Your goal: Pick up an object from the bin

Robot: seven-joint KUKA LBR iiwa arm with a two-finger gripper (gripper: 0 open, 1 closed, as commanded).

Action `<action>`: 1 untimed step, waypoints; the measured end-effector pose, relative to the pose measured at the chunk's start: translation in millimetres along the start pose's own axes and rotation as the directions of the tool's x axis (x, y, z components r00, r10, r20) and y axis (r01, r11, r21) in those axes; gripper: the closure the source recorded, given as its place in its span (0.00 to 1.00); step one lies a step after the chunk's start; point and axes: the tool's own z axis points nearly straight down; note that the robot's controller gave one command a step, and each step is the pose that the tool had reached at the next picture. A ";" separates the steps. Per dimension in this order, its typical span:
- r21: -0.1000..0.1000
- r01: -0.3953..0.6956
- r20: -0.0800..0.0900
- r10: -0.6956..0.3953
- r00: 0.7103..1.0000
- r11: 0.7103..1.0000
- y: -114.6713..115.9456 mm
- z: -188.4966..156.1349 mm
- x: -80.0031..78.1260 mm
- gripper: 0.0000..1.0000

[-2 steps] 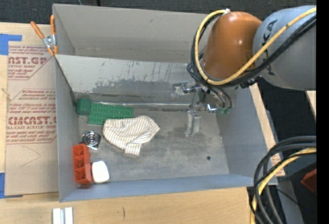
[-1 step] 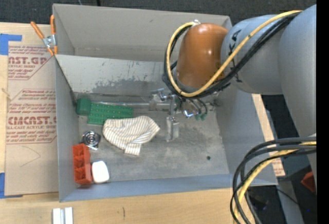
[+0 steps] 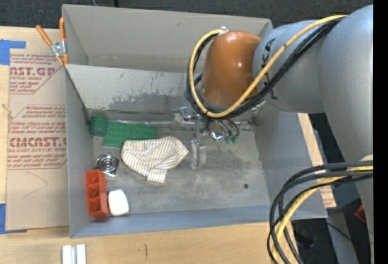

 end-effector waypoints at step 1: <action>-0.003 0.069 -0.010 -0.069 0.998 0.998 7.6 3.6 -1.5 0.00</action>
Offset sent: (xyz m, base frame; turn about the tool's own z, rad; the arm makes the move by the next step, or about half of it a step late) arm -0.0086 0.1015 -0.0367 -0.0477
